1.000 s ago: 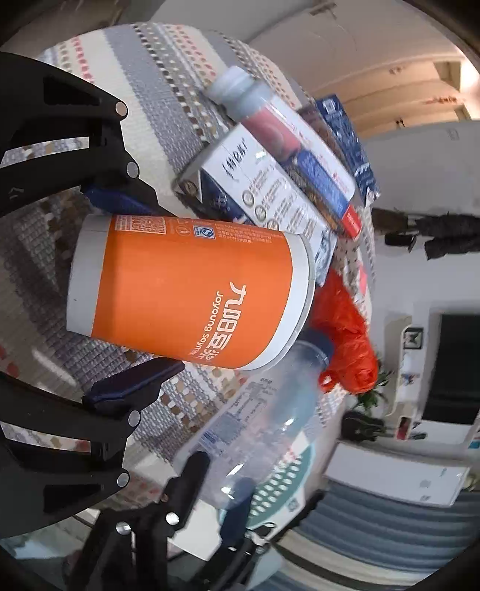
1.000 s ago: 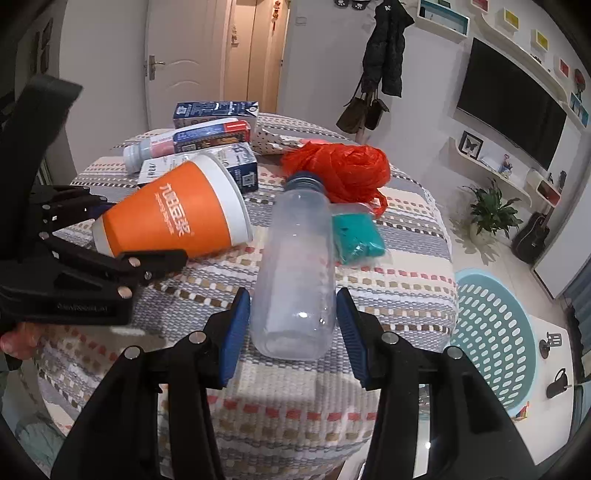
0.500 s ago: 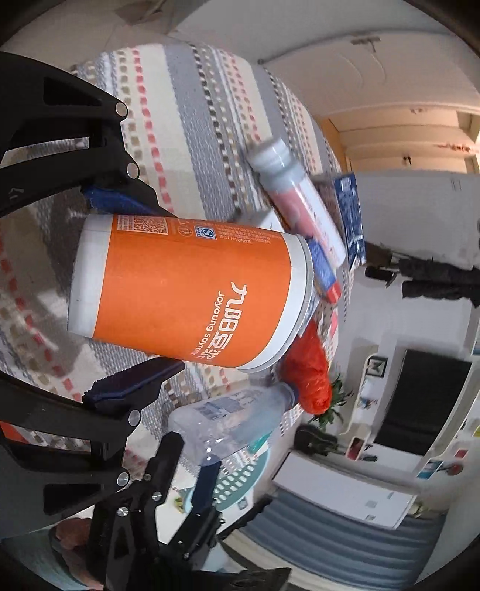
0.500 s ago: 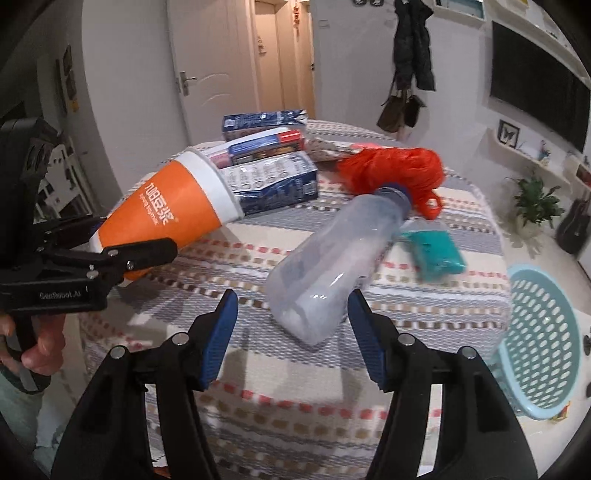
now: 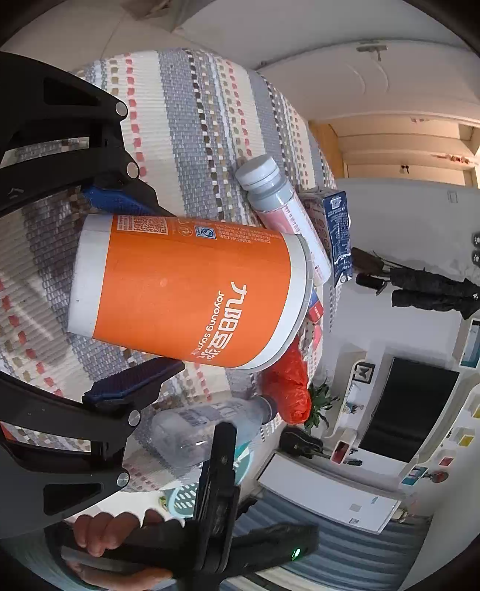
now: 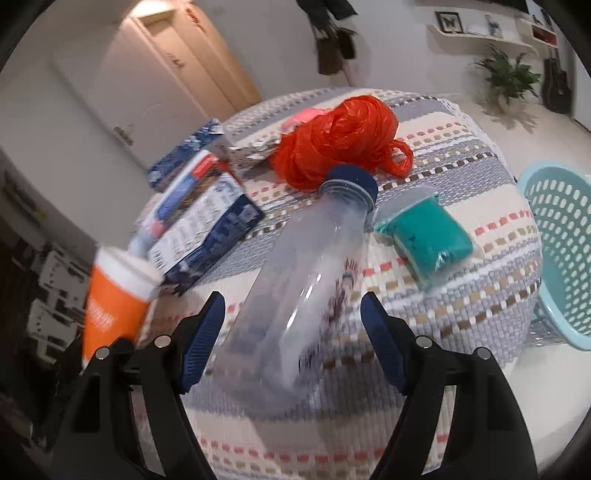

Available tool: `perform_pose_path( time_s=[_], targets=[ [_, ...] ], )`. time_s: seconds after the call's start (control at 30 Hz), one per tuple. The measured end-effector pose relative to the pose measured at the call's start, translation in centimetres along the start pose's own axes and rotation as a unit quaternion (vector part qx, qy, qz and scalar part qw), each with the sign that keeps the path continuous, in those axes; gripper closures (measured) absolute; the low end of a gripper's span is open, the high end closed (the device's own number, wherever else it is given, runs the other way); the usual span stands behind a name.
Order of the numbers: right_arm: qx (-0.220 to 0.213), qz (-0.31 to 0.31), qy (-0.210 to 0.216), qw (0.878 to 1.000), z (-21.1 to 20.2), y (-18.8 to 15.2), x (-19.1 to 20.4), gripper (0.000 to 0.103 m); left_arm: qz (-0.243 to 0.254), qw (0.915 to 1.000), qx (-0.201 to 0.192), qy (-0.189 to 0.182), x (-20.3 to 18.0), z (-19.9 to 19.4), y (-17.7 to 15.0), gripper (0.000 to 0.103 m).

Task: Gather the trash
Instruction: 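Lift and carry the cup and bottle in both tools over the blue basket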

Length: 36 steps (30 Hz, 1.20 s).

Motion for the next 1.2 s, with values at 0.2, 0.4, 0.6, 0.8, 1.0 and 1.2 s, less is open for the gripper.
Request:
perform_pose_path(
  time_s=[0.2, 0.4, 0.6, 0.8, 1.0, 1.2],
  targets=[
    [0.022, 0.013, -0.052, 0.998, 2.6, 0.3, -0.3, 0.031, -0.001, 1.0000, -0.003, -0.002, 0.1, 0.3, 0.6, 0.035],
    [0.026, -0.021, -0.046, 0.998, 2.4, -0.3, 0.3, 0.048, -0.002, 0.9999, -0.010, -0.004, -0.1, 0.3, 1.3, 0.035],
    [0.015, -0.054, -0.029, 0.998, 0.7, -1.3, 0.7, 0.051, -0.010, 0.9996, -0.025, -0.007, -0.3, 0.0, 2.5, 0.035],
    [-0.011, -0.054, 0.004, 0.998, -2.5, -1.0, 0.3, 0.051, -0.005, 0.9988, -0.048, -0.012, -1.4, -0.4, 4.9, 0.036],
    [-0.062, -0.058, 0.017, 0.996, -6.6, 1.6, 0.2, 0.051, 0.005, 0.9970, -0.074, -0.023, -3.6, -0.4, 8.3, 0.036],
    [-0.123, -0.038, 0.004, 0.992, -10.8, 5.6, -2.5, 0.051, 0.028, 0.9942, -0.089, -0.052, -7.3, 0.8, 12.3, 0.036]
  ],
)
Point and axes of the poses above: each gripper's, at about its wrist camera, not at the fingertips, and z roughly the way its jaws point, x to its left, y to its top, the point moved 7 cm from there along z, roughly the way its jaws point, and after that the axes turned 12 degrees about z, right-handed, at the moved point
